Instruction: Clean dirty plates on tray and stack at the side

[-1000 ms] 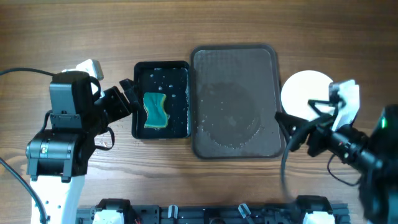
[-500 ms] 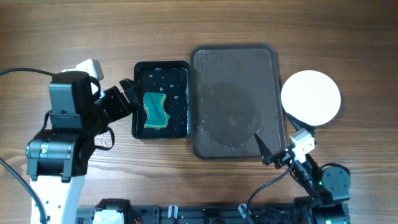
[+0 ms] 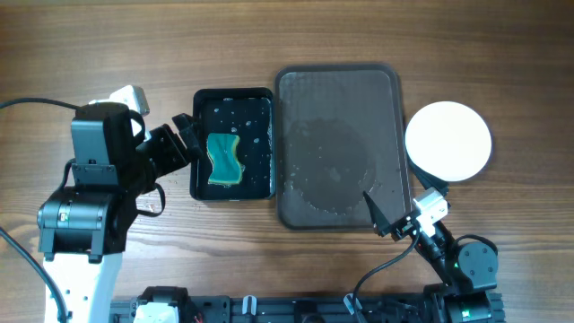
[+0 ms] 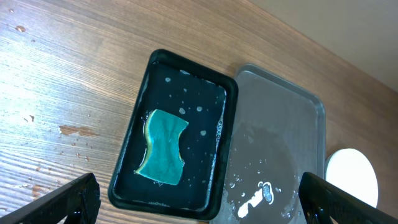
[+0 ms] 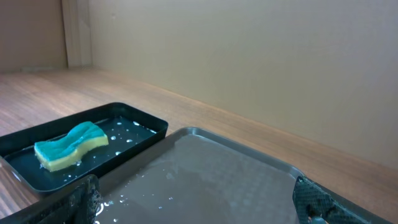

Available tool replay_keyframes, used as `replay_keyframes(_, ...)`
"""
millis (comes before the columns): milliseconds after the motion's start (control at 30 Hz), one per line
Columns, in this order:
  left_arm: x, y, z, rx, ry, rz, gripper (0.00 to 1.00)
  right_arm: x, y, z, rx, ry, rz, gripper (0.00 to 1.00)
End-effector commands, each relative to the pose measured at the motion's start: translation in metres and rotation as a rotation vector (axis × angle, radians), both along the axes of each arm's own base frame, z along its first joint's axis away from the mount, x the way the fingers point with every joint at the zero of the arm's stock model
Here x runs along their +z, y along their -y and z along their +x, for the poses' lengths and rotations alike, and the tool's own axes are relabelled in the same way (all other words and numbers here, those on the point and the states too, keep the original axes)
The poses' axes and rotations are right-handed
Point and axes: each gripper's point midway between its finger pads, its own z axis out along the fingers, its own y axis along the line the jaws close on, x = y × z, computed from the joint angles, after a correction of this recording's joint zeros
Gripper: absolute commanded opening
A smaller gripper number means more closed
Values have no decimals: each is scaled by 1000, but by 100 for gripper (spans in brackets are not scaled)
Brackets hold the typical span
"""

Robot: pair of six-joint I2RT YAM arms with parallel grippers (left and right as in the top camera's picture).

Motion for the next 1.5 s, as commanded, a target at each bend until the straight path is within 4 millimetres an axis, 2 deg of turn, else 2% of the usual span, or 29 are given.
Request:
replay_keyframes(0, 7, 0, 1, 7, 18, -13, 100, 3, -1, -1, 2, 17, 0, 100)
replay_keyframes(67, 7, -1, 0, 8, 19, -12, 100, 3, -1, -1, 2, 18, 0, 100)
replay_keyframes(133, 9, -5, -9, 10, 54, 18, 100, 3, -1, -1, 2, 17, 0, 100)
replay_keyframes(167, 17, -17, -12, 43, 126, 73, 100, 3, -1, -1, 2, 17, 0, 99)
replay_keyframes(200, 25, -17, -13, 26, 214, 91, 100, 3, -1, -1, 2, 17, 0, 100)
replay_keyframes(300, 37, -5, -21, -115, 500, 177, 100, 3, -1, -1, 2, 18, 0, 100)
replay_keyframes(367, 25, -5, -35, -124, 615, 208, 100, 3, -1, -1, 2, 17, 0, 100)
replay_keyframes(400, 13, -6, -44, -124, 674, 223, 100, 3, -1, -1, 2, 17, 0, 100)
replay_keyframes(567, -32, -5, -59, -106, 848, 215, 100, 3, -1, -1, 2, 17, 0, 100)
replay_keyframes(667, -53, -1, -53, -130, 815, 205, 100, 3, -1, -1, 2, 17, 0, 100)
replay_keyframes(767, -101, -1, -45, -141, 728, 202, 100, 3, -1, -1, 2, 17, 0, 100)
replay_keyframes(800, -107, -1, -42, -138, 729, 195, 100, 3, -1, -1, 2, 17, 0, 100)
replay_keyframes(900, -104, 1, -39, -133, 776, 179, 100, 3, -1, -1, 2, 17, 0, 100)
replay_keyframes(1033, -78, 1, -39, -126, 884, 182, 100, 3, -1, -1, 2, 17, 0, 100)
replay_keyframes(1200, -105, 1, -39, -137, 772, 178, 100, 3, -1, -1, 2, 17, 0, 100)
replay_keyframes(1467, -106, 1, -39, -137, 770, 179, 100, 3, -1, -1, 2, 17, 0, 100)
